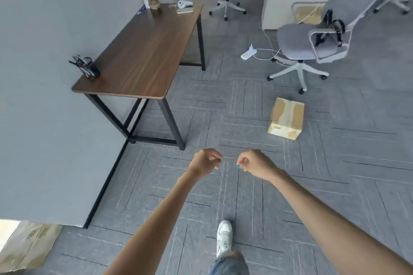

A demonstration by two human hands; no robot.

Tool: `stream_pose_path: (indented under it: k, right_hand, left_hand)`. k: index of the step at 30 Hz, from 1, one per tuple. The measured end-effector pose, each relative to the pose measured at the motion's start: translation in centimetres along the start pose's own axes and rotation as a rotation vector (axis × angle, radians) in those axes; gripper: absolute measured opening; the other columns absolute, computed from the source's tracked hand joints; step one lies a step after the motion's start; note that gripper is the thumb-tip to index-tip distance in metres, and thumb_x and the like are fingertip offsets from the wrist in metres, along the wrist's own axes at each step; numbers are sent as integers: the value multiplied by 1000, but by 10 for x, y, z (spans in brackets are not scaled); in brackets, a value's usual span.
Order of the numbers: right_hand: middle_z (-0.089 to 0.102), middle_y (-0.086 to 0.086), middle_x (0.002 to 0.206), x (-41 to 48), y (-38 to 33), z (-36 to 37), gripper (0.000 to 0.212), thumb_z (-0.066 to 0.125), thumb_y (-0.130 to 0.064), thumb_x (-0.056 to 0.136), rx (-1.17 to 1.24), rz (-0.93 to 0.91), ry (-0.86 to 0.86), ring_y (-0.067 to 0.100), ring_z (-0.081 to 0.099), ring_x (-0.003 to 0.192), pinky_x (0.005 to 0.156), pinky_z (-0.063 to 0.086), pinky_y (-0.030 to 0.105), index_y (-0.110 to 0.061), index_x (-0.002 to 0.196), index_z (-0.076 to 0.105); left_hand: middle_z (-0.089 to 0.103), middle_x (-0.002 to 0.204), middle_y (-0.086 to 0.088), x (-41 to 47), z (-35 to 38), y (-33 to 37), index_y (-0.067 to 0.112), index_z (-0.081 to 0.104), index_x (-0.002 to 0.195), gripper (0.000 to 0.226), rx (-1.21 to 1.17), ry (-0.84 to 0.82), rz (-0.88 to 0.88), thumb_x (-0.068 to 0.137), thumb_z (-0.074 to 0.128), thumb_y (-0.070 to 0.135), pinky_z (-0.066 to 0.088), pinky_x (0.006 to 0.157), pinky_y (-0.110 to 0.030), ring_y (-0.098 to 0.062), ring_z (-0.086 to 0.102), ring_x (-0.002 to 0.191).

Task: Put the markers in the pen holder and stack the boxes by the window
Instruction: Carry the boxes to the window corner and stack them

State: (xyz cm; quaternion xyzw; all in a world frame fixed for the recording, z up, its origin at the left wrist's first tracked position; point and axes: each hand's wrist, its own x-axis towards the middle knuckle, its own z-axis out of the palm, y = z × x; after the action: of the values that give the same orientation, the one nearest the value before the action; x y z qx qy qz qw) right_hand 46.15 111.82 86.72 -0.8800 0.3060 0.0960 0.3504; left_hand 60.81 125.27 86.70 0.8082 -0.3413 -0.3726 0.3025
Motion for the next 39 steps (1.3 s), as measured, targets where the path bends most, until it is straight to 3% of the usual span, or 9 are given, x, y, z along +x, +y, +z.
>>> stream_pose_path:
  k: [4, 7, 10, 13, 22, 26, 32, 35, 39]
  right_hand:
    - [73, 5, 92, 19, 46, -47, 12, 60, -10, 90, 42, 36, 67, 15, 66, 78, 76, 51, 28, -9, 92, 72]
    - [73, 5, 94, 47, 82, -85, 13, 60, -10, 90, 51, 62, 93, 15, 65, 78, 76, 50, 28, -7, 94, 72]
    - [73, 4, 95, 86, 118, -126, 14, 59, -12, 91, 59, 98, 112, 15, 66, 78, 79, 52, 31, -10, 94, 72]
    - [74, 5, 94, 123, 149, -167, 16, 57, -12, 92, 66, 118, 154, 10, 60, 74, 72, 44, 24, -10, 93, 73]
    - [73, 2, 92, 199, 250, -260, 13, 59, -13, 91, 168, 189, 244, 15, 68, 81, 78, 55, 36, -16, 90, 71]
    - [74, 1, 90, 235, 311, -296, 11, 60, -16, 89, 182, 211, 210, 15, 68, 80, 80, 56, 38, -17, 88, 71]
    - [73, 5, 93, 301, 406, -345, 13, 59, -16, 89, 203, 208, 178, 22, 68, 85, 79, 56, 40, -12, 92, 70]
    - [73, 6, 99, 333, 453, -352, 15, 58, -16, 91, 270, 218, 181, 22, 69, 91, 81, 55, 42, -8, 97, 70]
    - [72, 4, 106, 370, 513, -342, 17, 57, -12, 91, 337, 256, 190, 18, 67, 99, 88, 53, 34, -8, 103, 68]
  left_hand:
    - [73, 104, -10, 62, 19, 46, 6, 66, 107, 18, 11, -83, 13, 94, 54, 8, 52, 68, -20, -19, 72, 86]
    - [73, 105, -11, 116, 29, 82, 5, 66, 107, 19, -5, -116, 28, 94, 52, 6, 49, 61, -17, -22, 72, 92]
    - [73, 103, -12, 173, 40, 117, 5, 67, 106, 20, -23, -123, 34, 92, 52, 4, 46, 58, -15, -19, 71, 86]
    - [73, 103, -15, 230, 54, 149, 5, 66, 104, 19, -13, -155, 40, 93, 52, 3, 46, 55, -10, -14, 67, 76]
    - [72, 100, -6, 359, 104, 254, 6, 65, 109, 30, 63, -223, 81, 91, 42, -2, 56, 79, -29, -15, 69, 85]
    - [72, 102, -10, 414, 133, 286, 5, 65, 109, 30, 40, -216, 47, 92, 42, -1, 52, 67, -19, -12, 68, 80]
    - [71, 105, -14, 510, 192, 332, 1, 64, 111, 29, -16, -147, -31, 94, 41, -3, 49, 59, -11, -23, 70, 91]
    - [71, 103, -16, 556, 227, 339, 0, 64, 110, 27, -63, -126, -85, 94, 42, -4, 46, 51, -6, -20, 69, 83]
    - [72, 102, -16, 611, 269, 326, 0, 64, 108, 25, -82, -112, -153, 94, 44, -3, 47, 53, -6, -19, 68, 79]
